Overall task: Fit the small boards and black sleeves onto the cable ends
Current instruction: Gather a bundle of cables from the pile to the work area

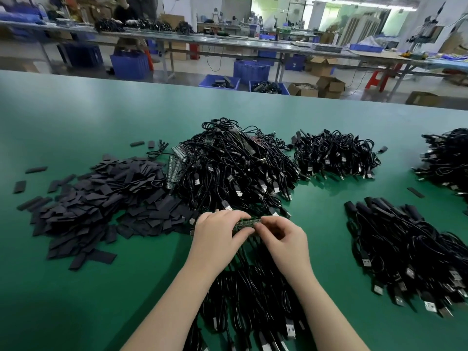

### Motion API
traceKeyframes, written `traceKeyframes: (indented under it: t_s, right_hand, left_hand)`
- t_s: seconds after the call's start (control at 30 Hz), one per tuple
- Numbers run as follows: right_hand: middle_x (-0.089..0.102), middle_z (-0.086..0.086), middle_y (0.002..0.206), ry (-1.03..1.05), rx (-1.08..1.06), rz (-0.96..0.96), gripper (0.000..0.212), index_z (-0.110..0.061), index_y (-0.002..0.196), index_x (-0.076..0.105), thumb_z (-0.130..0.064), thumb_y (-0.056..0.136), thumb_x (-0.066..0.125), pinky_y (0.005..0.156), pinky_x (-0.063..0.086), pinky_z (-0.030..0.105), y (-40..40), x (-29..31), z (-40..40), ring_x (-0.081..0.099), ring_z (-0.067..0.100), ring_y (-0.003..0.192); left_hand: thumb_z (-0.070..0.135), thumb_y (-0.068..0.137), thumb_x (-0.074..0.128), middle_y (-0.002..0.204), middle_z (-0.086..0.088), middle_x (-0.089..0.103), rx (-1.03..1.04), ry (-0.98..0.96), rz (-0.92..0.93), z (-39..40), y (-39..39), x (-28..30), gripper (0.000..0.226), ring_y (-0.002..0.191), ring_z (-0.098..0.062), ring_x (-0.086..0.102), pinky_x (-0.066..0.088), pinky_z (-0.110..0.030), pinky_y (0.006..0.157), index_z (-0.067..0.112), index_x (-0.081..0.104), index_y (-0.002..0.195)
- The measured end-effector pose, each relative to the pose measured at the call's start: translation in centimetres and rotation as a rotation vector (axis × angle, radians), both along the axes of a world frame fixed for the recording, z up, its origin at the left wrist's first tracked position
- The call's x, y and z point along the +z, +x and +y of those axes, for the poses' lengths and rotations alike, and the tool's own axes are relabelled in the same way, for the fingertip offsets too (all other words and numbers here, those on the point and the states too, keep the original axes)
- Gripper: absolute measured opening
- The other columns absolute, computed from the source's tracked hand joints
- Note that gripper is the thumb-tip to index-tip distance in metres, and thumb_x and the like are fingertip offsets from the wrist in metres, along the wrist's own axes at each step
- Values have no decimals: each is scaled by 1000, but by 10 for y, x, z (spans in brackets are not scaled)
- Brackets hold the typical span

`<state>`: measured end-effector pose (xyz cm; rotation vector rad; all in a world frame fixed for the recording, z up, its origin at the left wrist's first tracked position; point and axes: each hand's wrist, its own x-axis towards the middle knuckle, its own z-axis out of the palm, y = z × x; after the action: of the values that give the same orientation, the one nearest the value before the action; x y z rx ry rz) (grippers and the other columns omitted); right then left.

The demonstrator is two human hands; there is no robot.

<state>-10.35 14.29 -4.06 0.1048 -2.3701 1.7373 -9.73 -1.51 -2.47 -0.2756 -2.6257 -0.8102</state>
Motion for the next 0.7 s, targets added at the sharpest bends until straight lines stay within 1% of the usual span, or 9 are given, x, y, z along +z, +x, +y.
traceKeyframes:
  t_s: [0.1, 0.13, 0.23, 0.27, 0.4, 0.53, 0.7]
  right_hand:
    - [74, -17, 80, -50, -10, -2, 17, -33, 84, 74, -16, 85, 77, 68, 48, 9, -2, -2, 1, 68, -1, 75]
    - [74, -17, 81, -56, -11, 3, 17, -33, 85, 75, -16, 86, 77, 68, 49, 8, -3, -2, 2, 68, -1, 76]
    - [74, -17, 83, -51, -6, 40, 17, -31, 86, 77, -14, 86, 76, 71, 49, 9, -2, -3, 1, 69, 0, 79]
    - [75, -17, 84, -54, -5, 56, 18, -31, 86, 77, -14, 86, 77, 71, 49, 9, -1, -3, 1, 69, 0, 80]
    - [76, -14, 86, -99, 3, 53, 20, -31, 87, 77, -11, 84, 77, 74, 50, 12, 1, -1, 2, 70, 2, 84]
    - [76, -16, 88, -106, 34, 24, 22, -33, 88, 77, -11, 84, 78, 75, 51, 11, 3, 1, 4, 70, 1, 86]
    - [74, -21, 82, -23, 39, 19, 26, -38, 81, 74, -13, 83, 78, 70, 47, 7, 3, 2, 4, 68, -3, 78]
  left_hand:
    - [42, 88, 66, 96, 17, 69, -3, 16, 24, 4, -2, 0, 20, 89, -4, 59, 32, -26, 95, 33, 70, 105]
    - [41, 88, 67, 95, 17, 70, -3, 5, 33, 5, -2, 0, 19, 87, -5, 60, 34, -26, 95, 32, 70, 104]
    - [38, 84, 71, 86, 16, 71, 28, -21, 83, 8, 1, 1, 14, 78, -5, 60, 26, -18, 86, 31, 71, 97]
    - [37, 84, 72, 85, 16, 71, 37, -32, 97, 8, 2, 1, 13, 77, -6, 60, 24, -18, 85, 31, 71, 95]
    - [36, 83, 72, 82, 16, 71, 45, -56, 145, 8, 3, 0, 12, 78, -9, 63, 28, -22, 90, 30, 72, 93]
    - [33, 84, 71, 81, 15, 71, 25, -40, 155, 8, 4, -2, 7, 79, -7, 65, 26, -22, 95, 28, 72, 89]
    - [32, 86, 68, 82, 17, 71, 35, -55, 117, 8, 4, -2, 4, 80, -2, 64, 23, -20, 96, 31, 72, 87]
